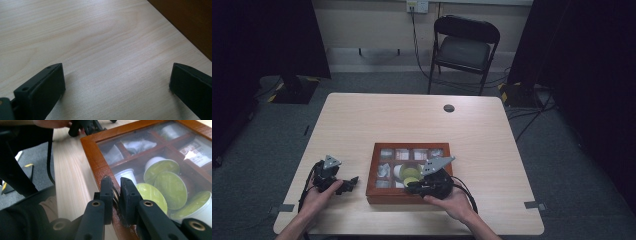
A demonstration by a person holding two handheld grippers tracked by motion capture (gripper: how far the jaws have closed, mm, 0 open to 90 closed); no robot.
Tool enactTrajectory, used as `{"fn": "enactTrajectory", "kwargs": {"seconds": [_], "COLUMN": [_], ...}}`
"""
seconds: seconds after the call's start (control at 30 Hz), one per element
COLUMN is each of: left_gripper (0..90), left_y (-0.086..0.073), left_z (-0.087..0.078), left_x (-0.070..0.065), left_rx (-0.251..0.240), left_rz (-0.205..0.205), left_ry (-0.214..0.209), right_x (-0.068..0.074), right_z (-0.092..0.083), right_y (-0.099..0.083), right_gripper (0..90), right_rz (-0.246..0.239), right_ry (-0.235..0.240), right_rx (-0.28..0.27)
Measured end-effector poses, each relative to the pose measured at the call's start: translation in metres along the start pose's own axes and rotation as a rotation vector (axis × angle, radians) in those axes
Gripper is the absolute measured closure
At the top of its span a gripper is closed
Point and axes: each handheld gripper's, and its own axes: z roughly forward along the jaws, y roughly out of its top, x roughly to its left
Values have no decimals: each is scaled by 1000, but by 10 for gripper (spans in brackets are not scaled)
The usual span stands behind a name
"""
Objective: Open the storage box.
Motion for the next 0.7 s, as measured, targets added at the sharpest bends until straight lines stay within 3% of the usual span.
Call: {"fn": "enactTrajectory", "kwargs": {"seconds": [0.7], "left_gripper": [0], "left_y": [0], "left_z": [0], "left_x": [0], "left_rx": [1], "left_rz": [2], "left_ry": [-3], "right_x": [-1], "right_z": [-14], "right_y": [13], "right_gripper": [807], "right_rz": [29], "right_ry": [-3], "right_rx": [-70]}}
